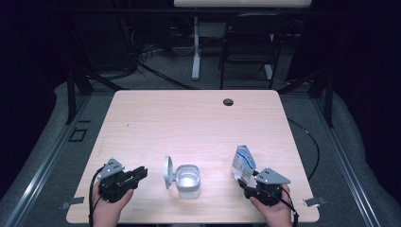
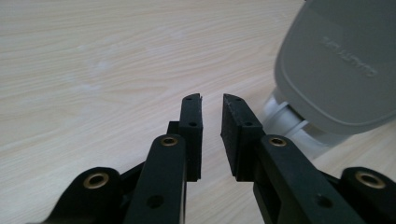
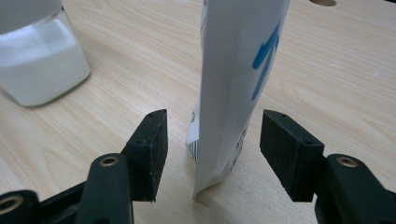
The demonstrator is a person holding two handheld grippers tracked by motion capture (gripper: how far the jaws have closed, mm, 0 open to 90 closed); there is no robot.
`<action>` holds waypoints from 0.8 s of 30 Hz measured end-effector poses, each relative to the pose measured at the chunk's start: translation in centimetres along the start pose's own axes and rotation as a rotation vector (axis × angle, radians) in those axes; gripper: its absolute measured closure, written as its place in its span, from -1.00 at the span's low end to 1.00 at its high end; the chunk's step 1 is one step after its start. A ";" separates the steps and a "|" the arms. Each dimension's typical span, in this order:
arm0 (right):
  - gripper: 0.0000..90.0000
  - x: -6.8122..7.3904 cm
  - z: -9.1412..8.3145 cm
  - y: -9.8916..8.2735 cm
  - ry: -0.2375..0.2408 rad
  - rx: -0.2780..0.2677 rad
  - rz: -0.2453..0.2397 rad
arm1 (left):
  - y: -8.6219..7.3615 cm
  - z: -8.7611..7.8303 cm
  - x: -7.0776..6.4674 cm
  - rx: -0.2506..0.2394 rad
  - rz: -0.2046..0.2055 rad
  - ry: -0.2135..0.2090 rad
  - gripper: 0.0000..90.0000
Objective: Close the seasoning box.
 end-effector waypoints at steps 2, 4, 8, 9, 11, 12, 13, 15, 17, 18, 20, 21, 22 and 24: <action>-0.07 -0.1 -0.1 0.0 -0.002 0.001 0.004 | 0.0 0.1 -0.4 0.004 0.015 -0.010 0.80; -0.07 -0.1 -0.1 0.0 -0.001 0.000 0.009 | 0.1 0.3 -0.7 0.009 0.016 -0.017 0.84; -0.08 0.1 0.0 -0.1 -0.005 0.010 -0.009 | 0.2 0.2 -1.1 0.012 0.022 -0.027 0.96; -0.08 0.2 -0.1 0.0 -0.006 0.009 -0.011 | 0.2 0.2 -1.2 0.013 0.020 -0.030 0.99; -0.08 0.2 -0.1 0.1 -0.007 0.001 -0.005 | 0.3 0.3 -1.4 0.011 0.024 -0.042 1.00; -0.08 0.1 -0.2 0.1 -0.007 0.005 -0.007 | 0.3 0.3 -1.5 0.012 0.023 -0.044 1.00; -0.08 0.1 -0.2 0.1 -0.006 0.005 -0.004 | 0.3 0.3 -1.5 0.013 0.029 -0.044 1.00; -0.09 0.1 -0.2 0.1 -0.005 0.006 -0.004 | 0.5 0.2 -1.8 0.009 0.030 -0.052 1.00; -0.09 0.2 -0.2 0.1 -0.001 0.003 -0.007 | 0.6 0.1 -2.2 0.002 0.034 -0.059 1.00; -0.09 0.2 -0.2 0.1 -0.002 0.002 -0.006 | 0.7 0.0 -2.3 0.003 0.043 -0.060 1.00; -0.09 0.3 -0.2 0.1 -0.001 0.003 -0.006 | 0.8 0.0 -2.5 -0.001 0.049 -0.064 1.00; -0.10 0.3 -0.2 0.1 -0.002 0.005 -0.006 | 0.9 0.0 -2.7 -0.002 0.054 -0.067 1.00; -0.10 0.3 -0.2 0.1 -0.001 0.004 -0.004 | 0.9 0.0 -2.9 -0.001 0.057 -0.072 1.00; -0.10 0.3 -0.2 0.2 0.001 0.002 -0.006 | 1.0 0.0 -3.2 -0.004 0.056 -0.081 1.00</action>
Point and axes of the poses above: each handheld gripper's, and its own axes: z roughly forward along the jaws, y roughly out of its top, x roughly to its left, the point moved 8 cm from there along z, roughly forward along the jaws, and after that the axes turned 2 degrees about -z, right-handed, at the moved point
